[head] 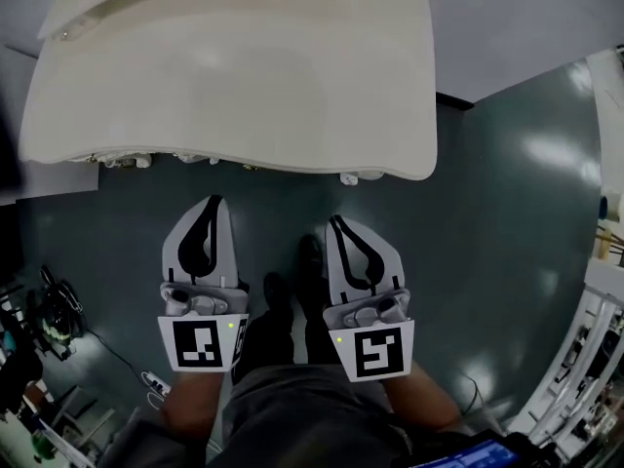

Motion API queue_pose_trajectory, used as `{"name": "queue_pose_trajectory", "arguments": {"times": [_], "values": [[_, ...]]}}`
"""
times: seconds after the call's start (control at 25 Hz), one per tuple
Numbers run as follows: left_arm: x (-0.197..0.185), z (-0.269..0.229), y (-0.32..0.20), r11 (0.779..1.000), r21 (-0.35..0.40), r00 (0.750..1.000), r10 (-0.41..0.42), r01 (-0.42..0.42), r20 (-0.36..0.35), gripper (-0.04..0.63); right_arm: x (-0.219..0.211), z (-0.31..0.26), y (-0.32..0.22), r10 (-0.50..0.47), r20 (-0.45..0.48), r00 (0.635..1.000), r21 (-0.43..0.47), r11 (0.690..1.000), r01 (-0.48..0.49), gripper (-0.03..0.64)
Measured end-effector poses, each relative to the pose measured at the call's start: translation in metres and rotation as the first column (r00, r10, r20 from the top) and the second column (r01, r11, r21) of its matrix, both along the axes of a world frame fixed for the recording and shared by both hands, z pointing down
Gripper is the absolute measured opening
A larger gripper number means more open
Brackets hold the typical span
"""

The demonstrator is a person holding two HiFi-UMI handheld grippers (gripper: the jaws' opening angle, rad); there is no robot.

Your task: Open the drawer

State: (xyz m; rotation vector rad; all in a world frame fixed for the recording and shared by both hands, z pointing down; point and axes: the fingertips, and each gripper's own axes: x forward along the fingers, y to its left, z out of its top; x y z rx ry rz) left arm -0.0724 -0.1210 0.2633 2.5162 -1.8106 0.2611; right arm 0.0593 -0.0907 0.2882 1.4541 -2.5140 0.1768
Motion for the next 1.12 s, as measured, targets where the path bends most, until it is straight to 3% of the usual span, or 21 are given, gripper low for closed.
{"name": "queue_pose_trajectory", "arguments": {"times": [0.24, 0.32, 0.4, 0.64, 0.88, 1.12], "values": [[0.005, 0.073, -0.016, 0.999, -0.047, 0.995, 0.011, -0.016, -0.099, 0.016, -0.004, 0.056, -0.008, -0.031, -0.039, 0.999, -0.052, 0.998, 0.029, 0.014], [0.008, 0.087, -0.018, 0.998, -0.053, 0.994, 0.037, -0.043, -0.108, 0.173, -0.005, 0.064, -0.009, -0.031, -0.040, 0.999, -0.048, 0.998, 0.029, 0.014], [0.005, 0.101, -0.022, 0.997, -0.059, 0.994, 0.038, -0.044, -0.103, 0.210, -0.006, 0.070, -0.009, -0.019, -0.031, 0.999, -0.050, 0.999, 0.017, 0.014], [0.001, 0.124, -0.033, 0.998, -0.059, 0.994, 0.006, -0.012, -0.112, 0.212, -0.003, 0.086, -0.001, -0.008, -0.037, 0.999, -0.067, 0.998, 0.006, 0.014], [0.001, 0.141, -0.033, 0.996, -0.093, 0.997, -0.012, 0.005, -0.076, 0.210, 0.001, 0.092, 0.002, -0.004, -0.042, 0.999, -0.069, 0.998, 0.001, 0.014], [0.001, 0.154, -0.037, 0.996, -0.081, 0.998, -0.028, 0.023, -0.062, 0.210, 0.010, 0.099, 0.006, 0.015, -0.055, 0.998, -0.073, 0.997, -0.019, 0.014]]}}
